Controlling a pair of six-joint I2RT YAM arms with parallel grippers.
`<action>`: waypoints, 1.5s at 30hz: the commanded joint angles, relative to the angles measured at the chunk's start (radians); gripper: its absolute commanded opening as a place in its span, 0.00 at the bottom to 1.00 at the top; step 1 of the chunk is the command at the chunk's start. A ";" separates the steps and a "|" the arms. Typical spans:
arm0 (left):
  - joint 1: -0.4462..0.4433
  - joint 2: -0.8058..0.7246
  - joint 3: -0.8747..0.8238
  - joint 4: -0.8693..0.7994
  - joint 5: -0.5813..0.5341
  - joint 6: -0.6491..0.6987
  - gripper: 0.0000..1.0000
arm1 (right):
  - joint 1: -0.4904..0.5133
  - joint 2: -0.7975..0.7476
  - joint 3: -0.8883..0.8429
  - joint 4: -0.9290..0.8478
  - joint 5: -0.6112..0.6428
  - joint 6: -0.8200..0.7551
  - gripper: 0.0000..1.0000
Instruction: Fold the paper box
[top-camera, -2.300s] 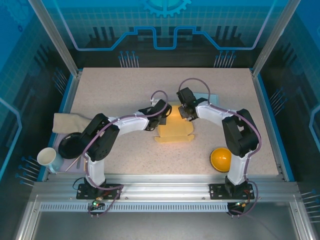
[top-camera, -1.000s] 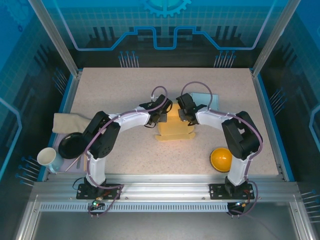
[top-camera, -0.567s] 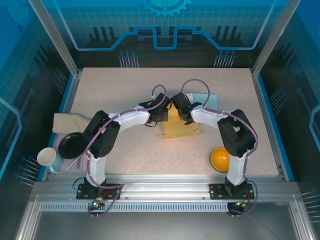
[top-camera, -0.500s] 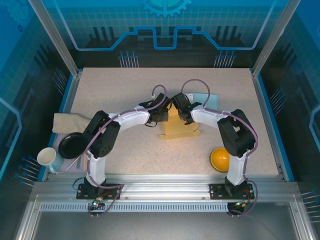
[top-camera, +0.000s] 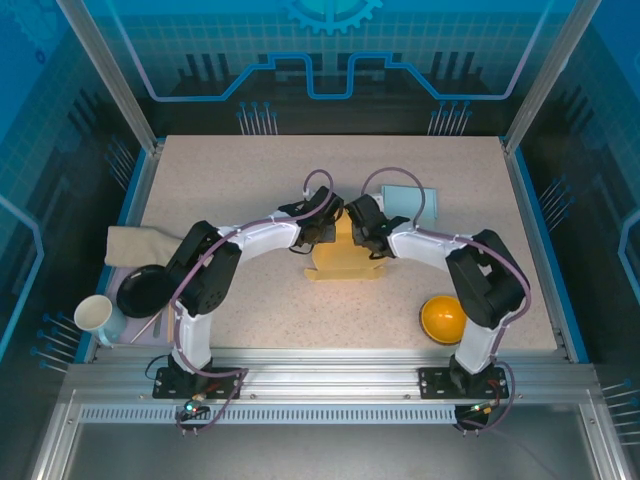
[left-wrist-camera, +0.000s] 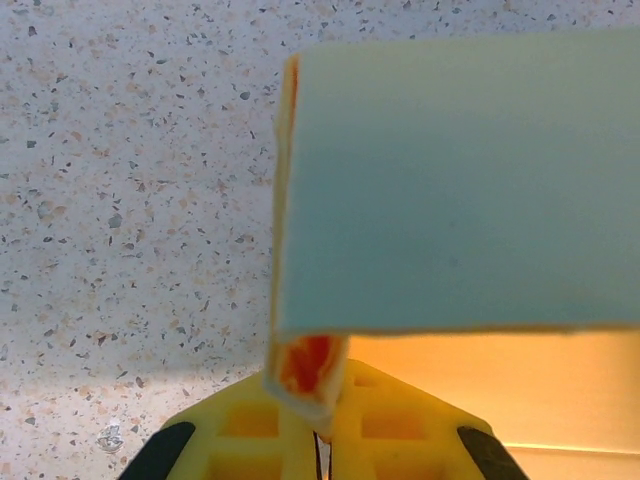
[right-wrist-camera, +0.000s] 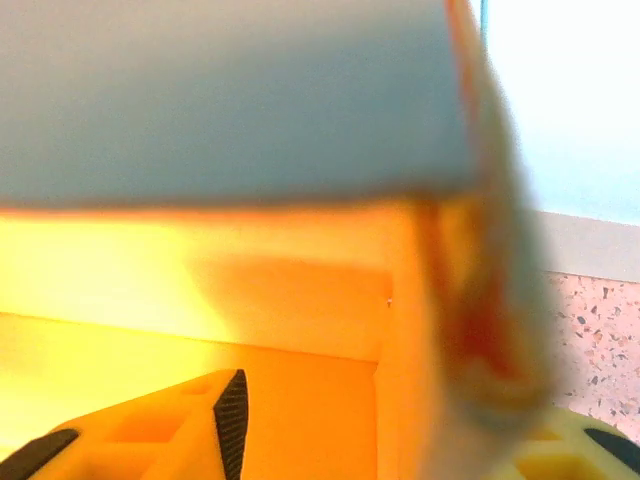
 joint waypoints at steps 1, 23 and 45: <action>0.004 0.078 -0.029 -0.155 0.008 0.000 0.00 | 0.011 -0.073 0.002 0.006 -0.067 0.015 0.52; 0.006 -0.075 -0.031 -0.251 0.028 0.366 0.00 | -0.076 -0.596 -0.048 -0.327 -0.120 -0.214 0.57; -0.098 -0.102 0.283 -0.801 -0.093 1.021 0.03 | -0.122 -0.880 -0.077 -0.407 -0.277 -0.236 0.59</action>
